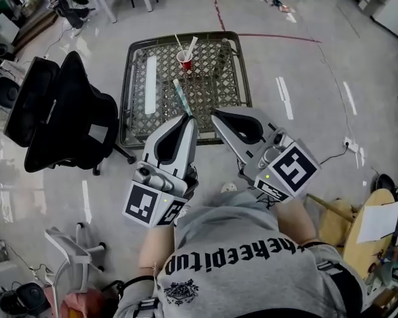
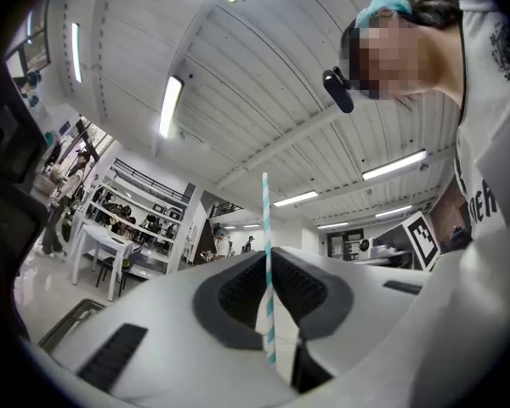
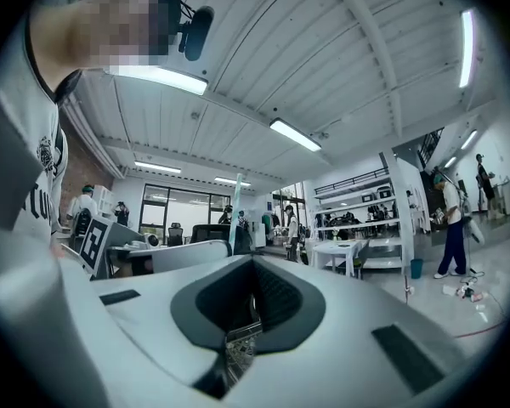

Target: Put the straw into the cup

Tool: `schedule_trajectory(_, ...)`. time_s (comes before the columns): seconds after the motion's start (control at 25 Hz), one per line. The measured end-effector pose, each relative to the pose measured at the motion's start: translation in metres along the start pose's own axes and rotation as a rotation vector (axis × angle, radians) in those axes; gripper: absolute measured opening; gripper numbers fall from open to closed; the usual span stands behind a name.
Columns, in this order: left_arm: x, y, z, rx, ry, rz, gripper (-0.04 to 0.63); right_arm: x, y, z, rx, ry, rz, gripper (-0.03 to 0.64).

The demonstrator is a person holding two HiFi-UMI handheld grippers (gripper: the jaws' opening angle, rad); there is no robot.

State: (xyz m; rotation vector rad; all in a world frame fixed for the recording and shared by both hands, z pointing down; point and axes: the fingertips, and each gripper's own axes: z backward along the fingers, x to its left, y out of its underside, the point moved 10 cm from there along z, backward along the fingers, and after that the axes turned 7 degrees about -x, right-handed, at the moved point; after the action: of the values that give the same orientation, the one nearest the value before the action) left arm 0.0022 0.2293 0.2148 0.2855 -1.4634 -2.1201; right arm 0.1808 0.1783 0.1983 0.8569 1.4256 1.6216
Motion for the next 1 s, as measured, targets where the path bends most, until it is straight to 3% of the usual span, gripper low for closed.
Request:
schedule_trajectory(0.6,-0.022,0.022,-0.043,0.021,-0.066,-0.035,0.063,-0.055,0.006,0.022,-0.013,-0.052,-0.049,0.012)
schedule_trajectory(1.0,0.009,0.030,-0.064,0.039,-0.006,0.003,0.063,-0.071,0.013,0.003,-0.007,0.014,-0.057,0.012)
